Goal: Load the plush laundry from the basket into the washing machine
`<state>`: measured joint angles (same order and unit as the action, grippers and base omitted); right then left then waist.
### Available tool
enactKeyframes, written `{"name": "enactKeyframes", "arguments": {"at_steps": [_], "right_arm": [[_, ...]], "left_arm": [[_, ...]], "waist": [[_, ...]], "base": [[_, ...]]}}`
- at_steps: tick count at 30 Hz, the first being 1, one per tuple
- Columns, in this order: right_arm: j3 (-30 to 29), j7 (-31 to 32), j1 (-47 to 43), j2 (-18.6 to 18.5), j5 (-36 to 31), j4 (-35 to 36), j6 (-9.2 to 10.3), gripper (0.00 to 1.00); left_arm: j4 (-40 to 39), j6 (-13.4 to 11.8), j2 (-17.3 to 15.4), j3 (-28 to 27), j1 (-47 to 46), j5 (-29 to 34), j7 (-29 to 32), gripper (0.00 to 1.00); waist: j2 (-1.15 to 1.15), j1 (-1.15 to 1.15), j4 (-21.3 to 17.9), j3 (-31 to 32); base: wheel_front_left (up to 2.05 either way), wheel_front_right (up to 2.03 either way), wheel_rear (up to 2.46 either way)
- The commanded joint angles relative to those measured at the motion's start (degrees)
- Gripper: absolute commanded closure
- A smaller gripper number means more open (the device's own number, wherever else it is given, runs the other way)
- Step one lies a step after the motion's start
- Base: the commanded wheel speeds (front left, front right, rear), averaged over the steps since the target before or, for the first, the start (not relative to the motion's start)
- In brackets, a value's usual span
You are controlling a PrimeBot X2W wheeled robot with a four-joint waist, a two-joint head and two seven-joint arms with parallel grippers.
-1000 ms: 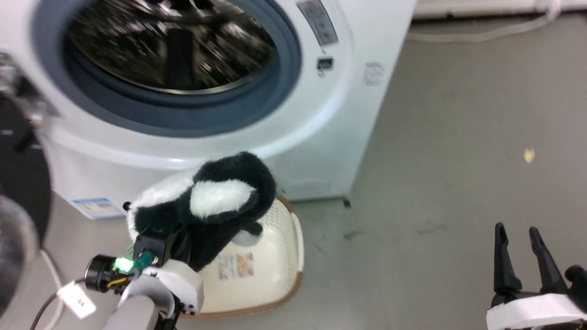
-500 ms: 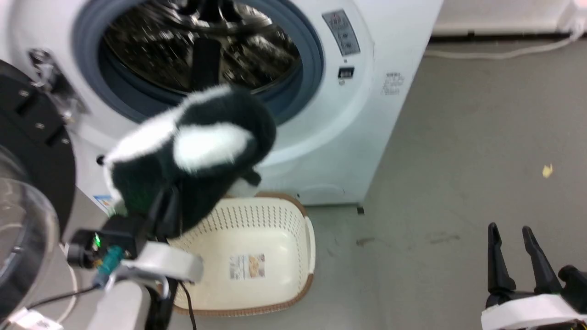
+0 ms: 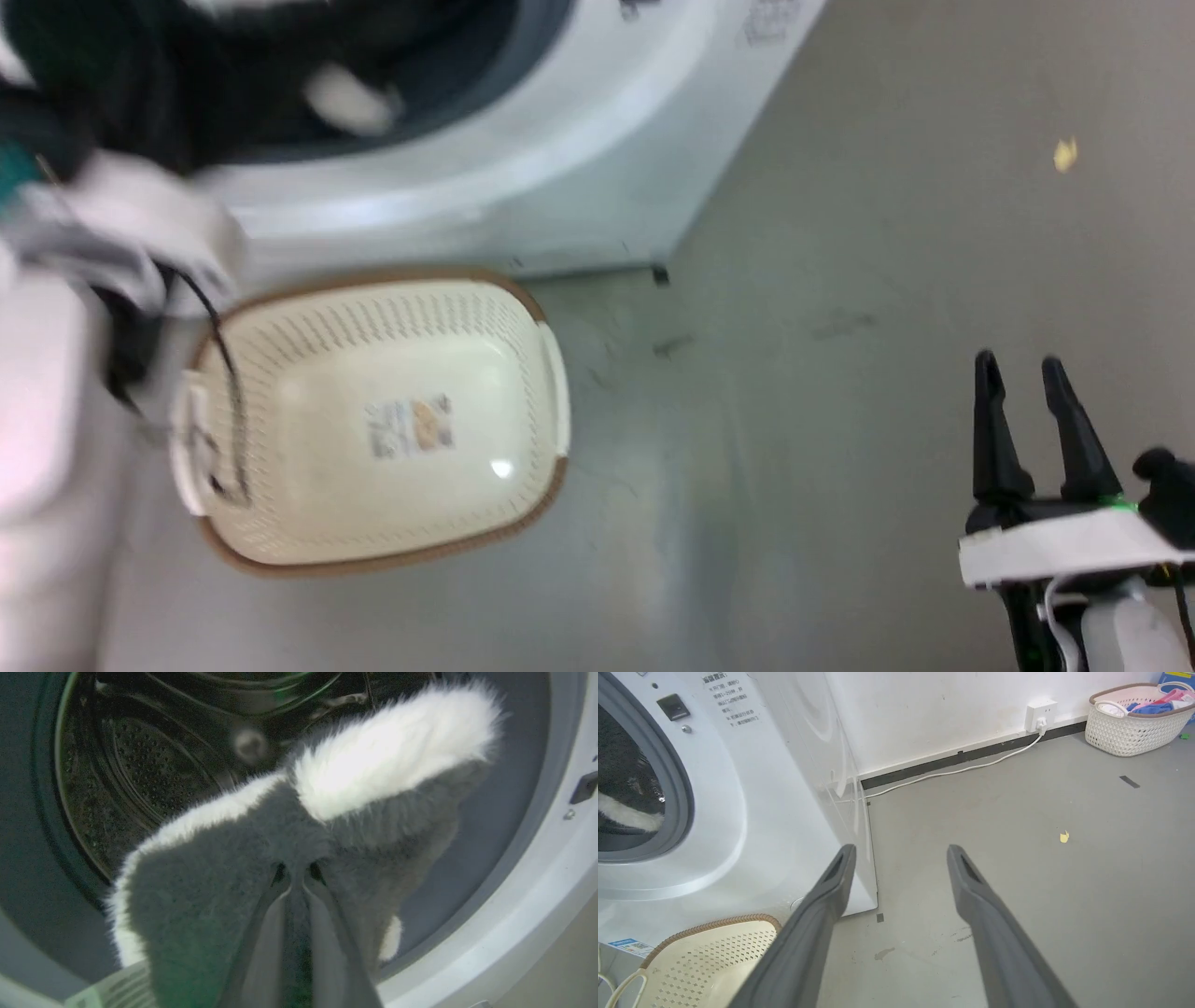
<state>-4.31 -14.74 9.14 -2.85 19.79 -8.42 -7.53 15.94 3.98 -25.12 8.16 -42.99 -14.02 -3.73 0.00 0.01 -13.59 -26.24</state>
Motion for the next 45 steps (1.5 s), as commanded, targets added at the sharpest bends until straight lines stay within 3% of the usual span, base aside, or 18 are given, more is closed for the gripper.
{"name": "enactKeyframes", "arguments": {"at_steps": [1,7,16,26,31,32,33,45], "right_arm": [[0.20,-0.26,1.09,-0.03,0.62,-0.02,0.04,0.00],[2.04,-0.26,3.90,-0.03,3.11,-0.48,0.04,0.00],[4.66,-0.26,5.39,-0.03,6.13,-1.00,0.04,0.00],[5.73,-0.26,5.67,-0.03,6.92,-0.69,0.04,0.00],[5.18,-0.26,5.72,-0.03,6.30,-0.73,0.04,0.00],[5.00,-0.26,5.73,-0.03,6.05,-0.76,0.04,0.00],[4.82,-0.26,5.74,-0.03,5.76,-0.74,0.04,0.00],[-0.18,-0.26,3.91,-0.03,-0.80,-0.25,0.04,0.00]], "left_arm": [[0.46,0.40,-0.53,-0.26,-2.32,0.15,0.52,1.00],[8.28,1.84,-5.09,0.49,-17.33,1.31,6.07,1.00],[20.02,2.06,-7.40,1.96,-33.46,3.53,5.28,1.00],[32.39,2.71,-8.21,6.02,-39.72,5.64,7.46,1.00],[35.79,2.95,-7.79,7.46,-39.29,5.55,5.54,1.00],[36.39,3.01,-7.51,7.74,-38.98,5.38,5.03,0.75],[37.01,3.06,-7.28,8.00,-38.64,5.22,4.59,0.00],[43.84,3.18,-1.34,8.95,-29.54,1.94,-7.18,0.00]], "waist": [[0.00,-0.01,-3.75,-5.48],[0.00,-0.01,-7.01,-11.42],[0.00,-0.01,-10.24,-16.08],[0.00,-0.01,-10.92,-17.87],[0.00,-0.01,-9.99,-17.12],[0.00,-0.01,-9.67,-16.74],[0.00,-0.01,-9.34,-16.32],[0.00,-0.01,-2.48,-3.79]], "base": [[0.00,0.00,0.00],[0.00,0.00,0.00],[0.00,0.00,0.00],[0.00,0.00,0.00],[0.00,0.00,0.00],[0.00,0.00,0.00],[0.00,0.00,0.00],[0.00,0.00,0.00]]}}
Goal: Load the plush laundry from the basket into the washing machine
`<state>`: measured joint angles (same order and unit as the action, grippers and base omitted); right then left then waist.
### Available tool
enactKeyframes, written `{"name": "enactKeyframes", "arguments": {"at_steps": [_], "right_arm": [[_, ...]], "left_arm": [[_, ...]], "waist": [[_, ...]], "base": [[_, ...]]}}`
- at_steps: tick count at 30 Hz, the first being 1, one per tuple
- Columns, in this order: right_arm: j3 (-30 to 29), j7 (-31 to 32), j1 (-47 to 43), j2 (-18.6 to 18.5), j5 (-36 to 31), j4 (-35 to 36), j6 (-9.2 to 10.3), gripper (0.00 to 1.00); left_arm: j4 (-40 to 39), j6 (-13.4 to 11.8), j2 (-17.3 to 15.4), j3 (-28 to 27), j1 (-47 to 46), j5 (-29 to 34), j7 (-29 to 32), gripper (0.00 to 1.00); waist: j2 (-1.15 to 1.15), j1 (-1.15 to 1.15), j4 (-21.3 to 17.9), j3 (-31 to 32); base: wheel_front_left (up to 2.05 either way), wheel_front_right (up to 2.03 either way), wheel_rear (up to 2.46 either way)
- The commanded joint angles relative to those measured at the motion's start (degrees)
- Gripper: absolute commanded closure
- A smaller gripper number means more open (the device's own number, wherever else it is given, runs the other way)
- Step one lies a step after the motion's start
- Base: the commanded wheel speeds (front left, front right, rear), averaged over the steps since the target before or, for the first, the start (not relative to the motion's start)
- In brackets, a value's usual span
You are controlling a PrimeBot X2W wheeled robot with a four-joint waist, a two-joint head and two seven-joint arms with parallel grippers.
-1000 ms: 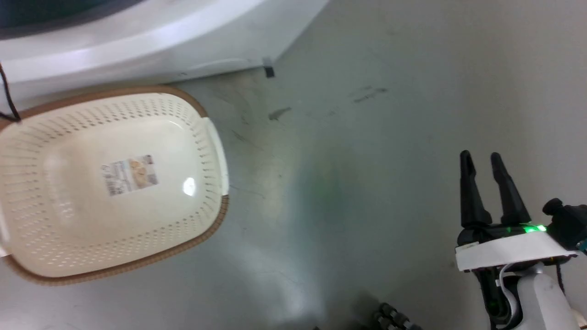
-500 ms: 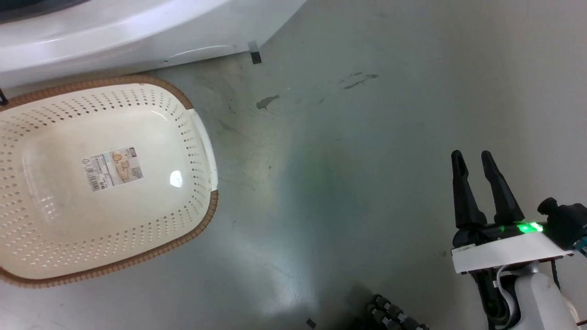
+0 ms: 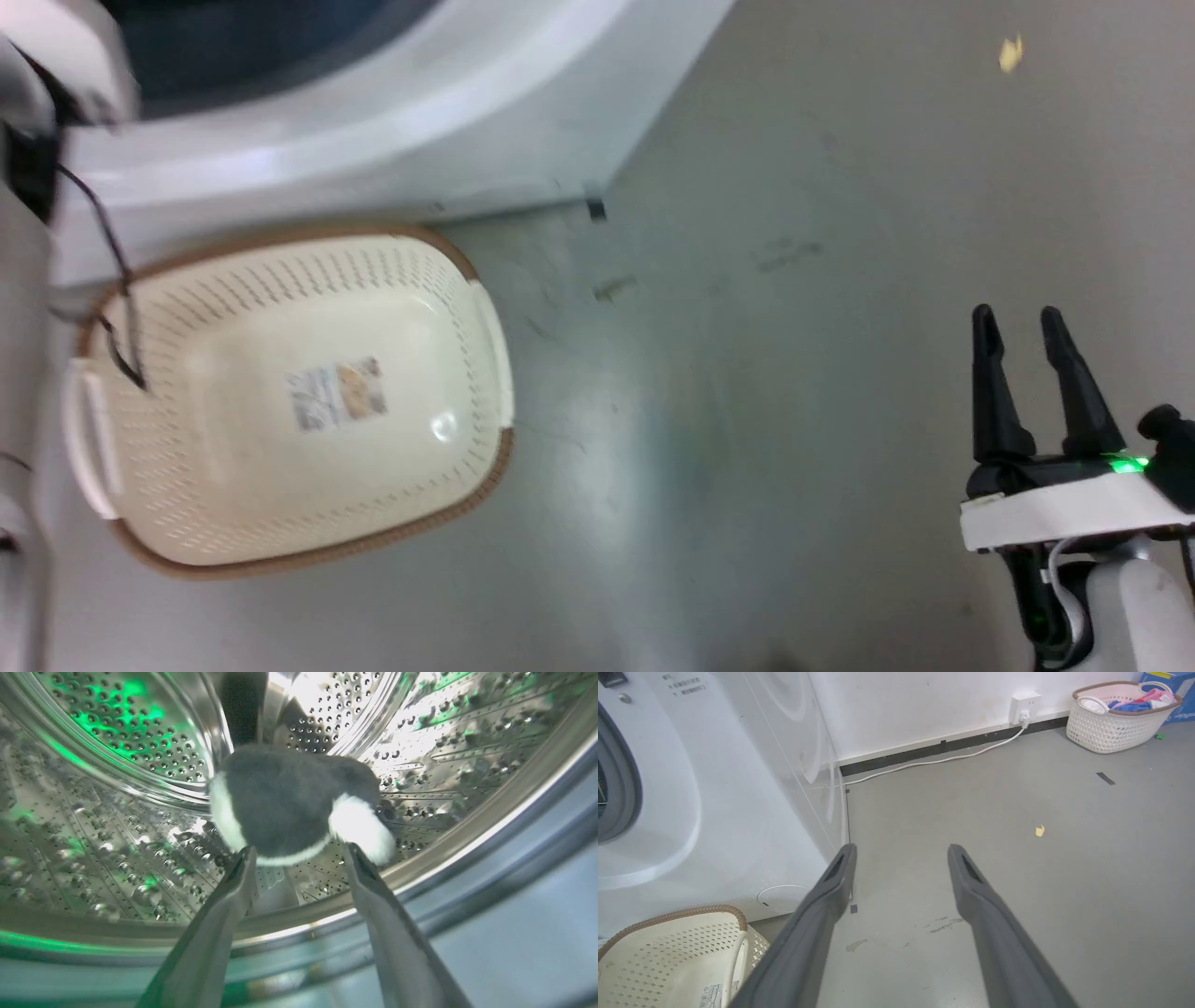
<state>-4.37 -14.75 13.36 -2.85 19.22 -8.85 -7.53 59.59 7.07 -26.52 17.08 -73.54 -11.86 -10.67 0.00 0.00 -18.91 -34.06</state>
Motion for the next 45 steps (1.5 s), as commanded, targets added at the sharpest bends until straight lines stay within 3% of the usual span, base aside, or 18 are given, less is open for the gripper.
{"name": "enactKeyframes", "arguments": {"at_steps": [1,8,12,19,27,34,45], "right_arm": [[-0.63,-0.25,-0.66,-0.03,-0.88,0.18,0.04,0.00],[-2.36,-0.25,-4.32,-0.03,-4.77,0.09,0.04,0.00],[-2.29,-0.25,-6.88,-0.03,-6.42,0.29,0.04,0.00],[-1.72,-0.25,-11.15,-0.03,-8.31,0.77,0.04,0.00],[1.30,-0.25,-15.52,-0.03,-10.90,1.44,0.04,0.00],[2.84,-0.25,-17.70,-0.03,-11.97,2.23,0.04,0.00],[1.96,-0.25,-18.58,-0.03,-13.16,2.95,0.04,0.00]], "left_arm": [[0.59,0.10,0.86,0.10,2.56,-0.54,-1.33,0.00],[-2.56,-0.89,5.74,-1.73,15.79,-3.91,-4.25,0.00],[-12.81,-1.09,8.05,-4.31,26.70,-5.67,-4.30,0.00],[-33.53,-3.76,11.99,-7.46,48.84,-4.51,-4.31,0.00],[-47.91,-7.49,16.03,-8.22,67.95,-0.75,-4.32,0.00],[-50.48,-8.91,17.99,-7.97,75.22,2.60,-4.32,0.00],[-50.73,-8.58,20.16,-9.20,76.40,4.69,-4.32,0.00]], "waist": [[0.00,0.00,3.62,5.82],[0.00,0.00,9.13,17.74],[0.00,0.00,12.49,23.37],[0.00,0.00,17.00,29.87],[0.00,0.00,19.85,33.35],[0.00,0.00,20.15,34.32],[0.00,0.00,20.17,34.62]], "base": [[0.00,0.00,0.00],[0.00,0.00,0.00],[0.00,0.00,0.00],[0.00,0.00,0.00],[0.00,0.00,0.00],[0.00,0.00,0.00],[0.00,0.00,0.00]]}}
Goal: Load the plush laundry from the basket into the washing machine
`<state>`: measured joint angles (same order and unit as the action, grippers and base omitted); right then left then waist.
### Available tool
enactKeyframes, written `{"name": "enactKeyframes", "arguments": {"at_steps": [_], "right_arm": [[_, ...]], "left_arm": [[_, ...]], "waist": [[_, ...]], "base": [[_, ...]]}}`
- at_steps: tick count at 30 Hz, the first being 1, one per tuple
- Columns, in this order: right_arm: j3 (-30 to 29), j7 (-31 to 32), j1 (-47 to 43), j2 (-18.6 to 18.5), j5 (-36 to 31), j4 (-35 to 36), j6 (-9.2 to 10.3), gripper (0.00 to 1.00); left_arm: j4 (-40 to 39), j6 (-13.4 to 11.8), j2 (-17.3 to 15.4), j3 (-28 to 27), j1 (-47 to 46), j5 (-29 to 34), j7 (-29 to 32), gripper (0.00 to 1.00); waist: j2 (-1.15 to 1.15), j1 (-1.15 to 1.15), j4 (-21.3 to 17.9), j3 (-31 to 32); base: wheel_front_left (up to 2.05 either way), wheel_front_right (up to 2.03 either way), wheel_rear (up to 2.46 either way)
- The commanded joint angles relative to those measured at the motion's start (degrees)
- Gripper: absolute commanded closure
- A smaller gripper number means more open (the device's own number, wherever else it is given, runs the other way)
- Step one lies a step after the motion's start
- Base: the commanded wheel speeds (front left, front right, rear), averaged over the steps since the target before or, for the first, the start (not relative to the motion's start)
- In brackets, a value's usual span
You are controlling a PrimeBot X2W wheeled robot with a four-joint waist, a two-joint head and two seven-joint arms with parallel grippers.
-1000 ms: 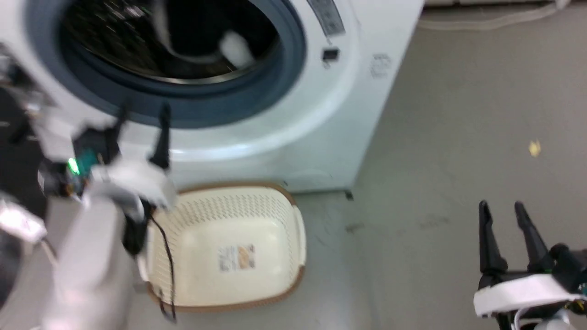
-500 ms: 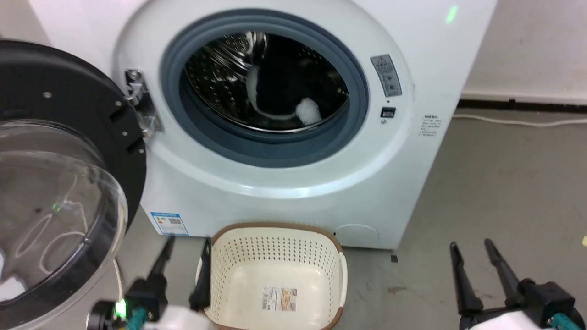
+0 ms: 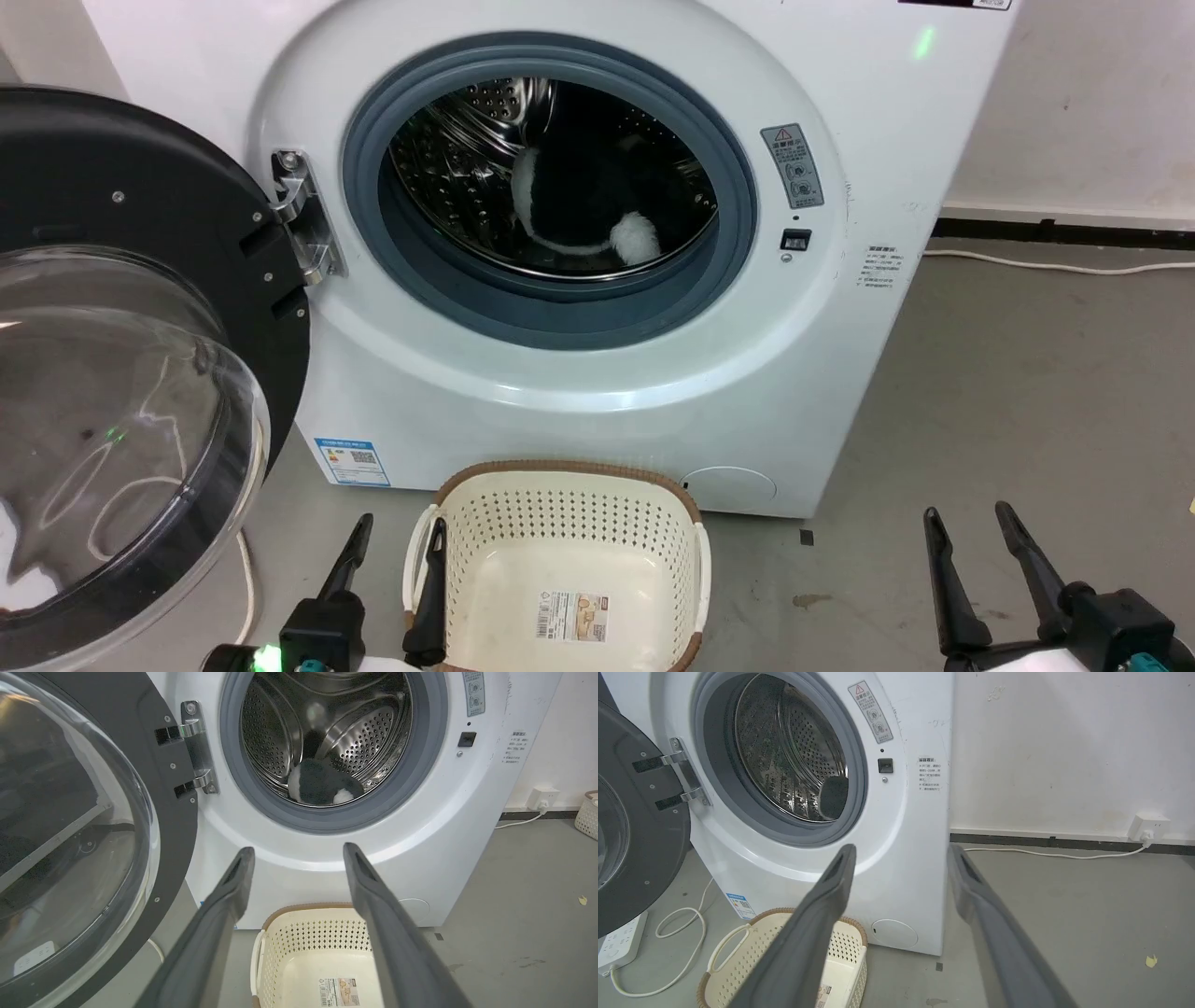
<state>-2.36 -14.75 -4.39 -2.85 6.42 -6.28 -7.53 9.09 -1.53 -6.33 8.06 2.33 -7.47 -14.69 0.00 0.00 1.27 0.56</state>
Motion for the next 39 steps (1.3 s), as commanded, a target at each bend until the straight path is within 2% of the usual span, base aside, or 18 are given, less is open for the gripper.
{"name": "enactKeyframes", "arguments": {"at_steps": [1,2,39], "right_arm": [[0.00,-0.25,-0.88,-0.03,-0.37,0.37,0.04,0.00],[0.01,0.01,0.02,0.00,0.01,-0.03,-0.01,1.00],[0.69,4.18,1.27,-0.01,-1.80,1.72,0.00,1.00]], "left_arm": [[-0.30,0.29,0.07,-0.32,0.53,0.43,-0.30,0.00],[0.01,0.19,0.00,-0.07,-0.01,0.23,0.03,1.00],[-2.54,0.57,0.97,-2.21,-0.66,2.28,4.18,1.00]], "waist": [[0.00,0.00,-0.02,0.00],[0.00,0.00,-0.01,0.01],[0.00,0.00,-0.37,-0.15]], "base": [[0.00,0.00,0.00],[0.00,0.00,0.00],[0.00,0.00,0.00]]}}
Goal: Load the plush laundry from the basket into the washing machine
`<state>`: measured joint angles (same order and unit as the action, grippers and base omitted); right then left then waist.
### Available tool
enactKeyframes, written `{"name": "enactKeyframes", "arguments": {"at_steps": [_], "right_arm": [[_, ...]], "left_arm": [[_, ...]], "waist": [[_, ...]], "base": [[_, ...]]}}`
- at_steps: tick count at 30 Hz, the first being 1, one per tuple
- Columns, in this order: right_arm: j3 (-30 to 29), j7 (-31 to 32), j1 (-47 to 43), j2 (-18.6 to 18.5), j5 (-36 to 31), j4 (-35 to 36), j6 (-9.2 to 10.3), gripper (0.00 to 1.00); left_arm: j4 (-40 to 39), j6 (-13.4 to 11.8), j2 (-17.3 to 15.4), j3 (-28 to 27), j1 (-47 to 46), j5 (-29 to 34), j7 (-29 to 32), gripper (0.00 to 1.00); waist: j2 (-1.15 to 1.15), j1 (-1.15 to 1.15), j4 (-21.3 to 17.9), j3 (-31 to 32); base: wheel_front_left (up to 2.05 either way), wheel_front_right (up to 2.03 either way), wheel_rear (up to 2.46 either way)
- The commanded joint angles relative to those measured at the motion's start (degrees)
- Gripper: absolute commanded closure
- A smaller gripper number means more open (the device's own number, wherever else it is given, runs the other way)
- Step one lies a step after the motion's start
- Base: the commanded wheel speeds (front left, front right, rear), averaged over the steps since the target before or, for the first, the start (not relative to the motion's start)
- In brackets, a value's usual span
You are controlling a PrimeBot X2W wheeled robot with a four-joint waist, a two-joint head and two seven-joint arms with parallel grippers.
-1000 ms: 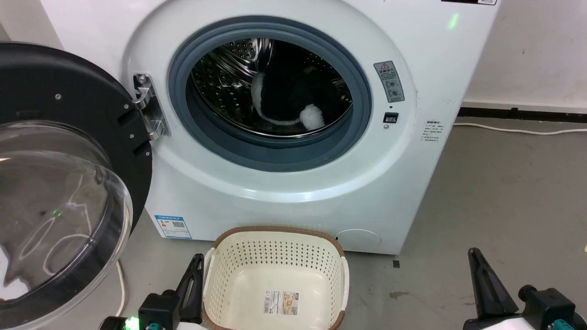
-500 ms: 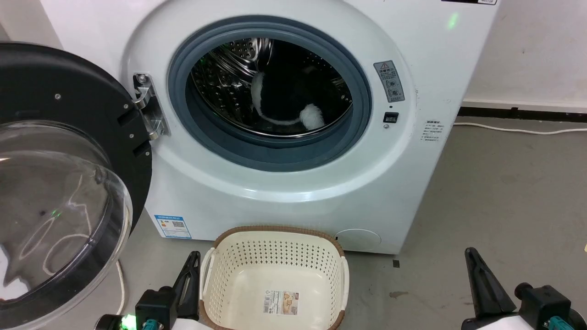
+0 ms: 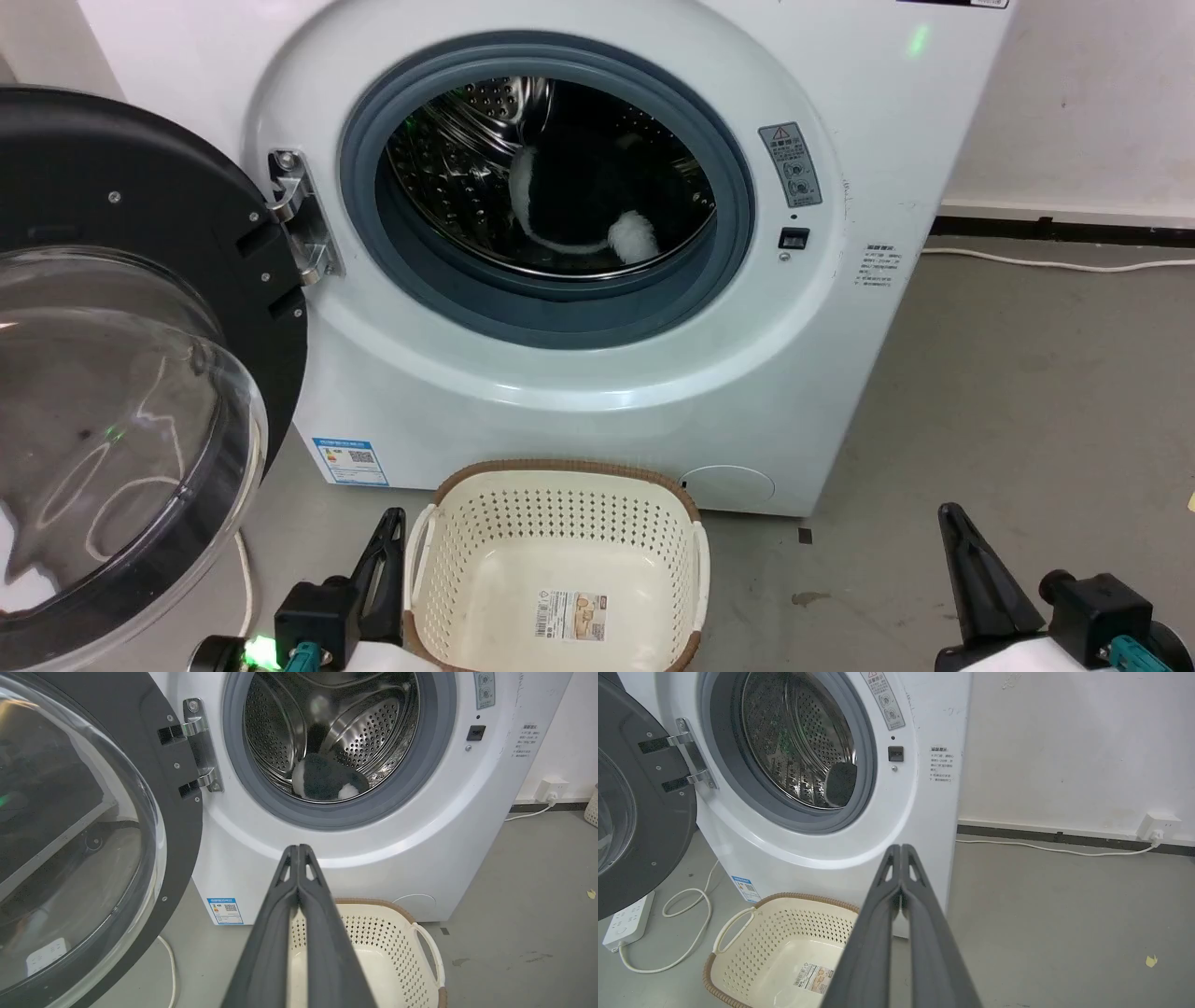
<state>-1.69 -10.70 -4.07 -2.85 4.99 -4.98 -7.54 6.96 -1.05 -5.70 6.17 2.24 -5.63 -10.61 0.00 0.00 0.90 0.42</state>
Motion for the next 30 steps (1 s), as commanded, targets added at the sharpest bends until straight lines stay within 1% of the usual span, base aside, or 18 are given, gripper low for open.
{"name": "enactKeyframes", "arguments": {"at_steps": [1,30], "right_arm": [[0.04,0.25,0.99,-0.01,-0.43,0.48,0.02,1.00],[0.58,3.66,2.00,-0.01,-1.92,1.95,0.03,1.00]], "left_arm": [[-0.48,0.09,0.36,-0.38,-0.60,0.50,0.21,1.00],[-2.60,0.41,1.17,-2.27,-1.14,2.18,3.61,1.00]], "waist": [[0.00,0.00,-0.01,-0.01],[0.00,0.00,-0.30,-0.14]], "base": [[0.00,0.00,0.00],[0.00,0.00,0.00]]}}
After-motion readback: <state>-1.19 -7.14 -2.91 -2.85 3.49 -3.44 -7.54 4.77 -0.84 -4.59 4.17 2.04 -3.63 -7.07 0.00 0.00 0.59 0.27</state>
